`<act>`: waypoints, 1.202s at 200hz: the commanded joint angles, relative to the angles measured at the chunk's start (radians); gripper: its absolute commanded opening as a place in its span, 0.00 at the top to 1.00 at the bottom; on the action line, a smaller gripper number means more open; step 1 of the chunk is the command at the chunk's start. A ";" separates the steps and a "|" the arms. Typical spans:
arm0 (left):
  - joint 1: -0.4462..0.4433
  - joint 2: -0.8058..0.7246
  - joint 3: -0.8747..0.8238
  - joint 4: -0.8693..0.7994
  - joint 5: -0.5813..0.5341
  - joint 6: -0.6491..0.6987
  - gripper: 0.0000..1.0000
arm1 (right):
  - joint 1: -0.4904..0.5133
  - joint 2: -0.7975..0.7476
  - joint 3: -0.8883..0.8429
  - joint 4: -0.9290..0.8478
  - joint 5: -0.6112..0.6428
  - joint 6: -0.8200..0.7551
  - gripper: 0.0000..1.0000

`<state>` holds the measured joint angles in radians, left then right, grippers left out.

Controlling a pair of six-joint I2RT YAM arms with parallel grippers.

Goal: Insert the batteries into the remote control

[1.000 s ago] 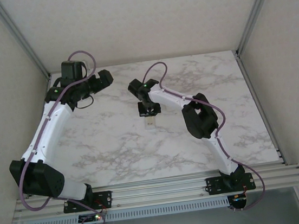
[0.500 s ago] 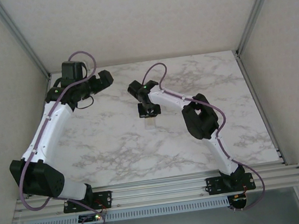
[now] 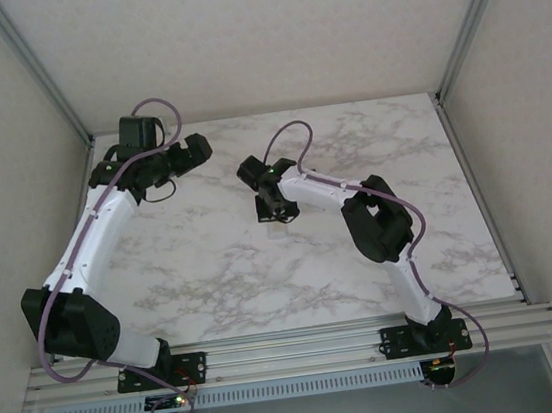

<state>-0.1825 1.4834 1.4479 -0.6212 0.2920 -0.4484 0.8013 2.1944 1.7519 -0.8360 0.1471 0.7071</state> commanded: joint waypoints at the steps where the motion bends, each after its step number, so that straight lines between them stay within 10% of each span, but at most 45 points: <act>1: -0.002 0.000 -0.016 0.012 0.013 -0.006 0.01 | 0.076 0.057 -0.109 -0.123 -0.145 0.036 0.98; 124: -0.002 0.006 -0.018 0.026 0.029 -0.020 0.00 | -0.037 -0.004 0.318 -0.305 -0.086 -0.005 0.90; 240: 0.002 0.009 -0.017 0.019 0.018 -0.019 0.00 | -0.091 0.133 0.262 -0.197 -0.170 0.013 0.98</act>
<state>-0.1825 1.4895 1.4376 -0.6037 0.3069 -0.4599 0.7048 2.2753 2.0739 -1.0584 0.0166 0.7109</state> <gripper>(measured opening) 0.995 0.042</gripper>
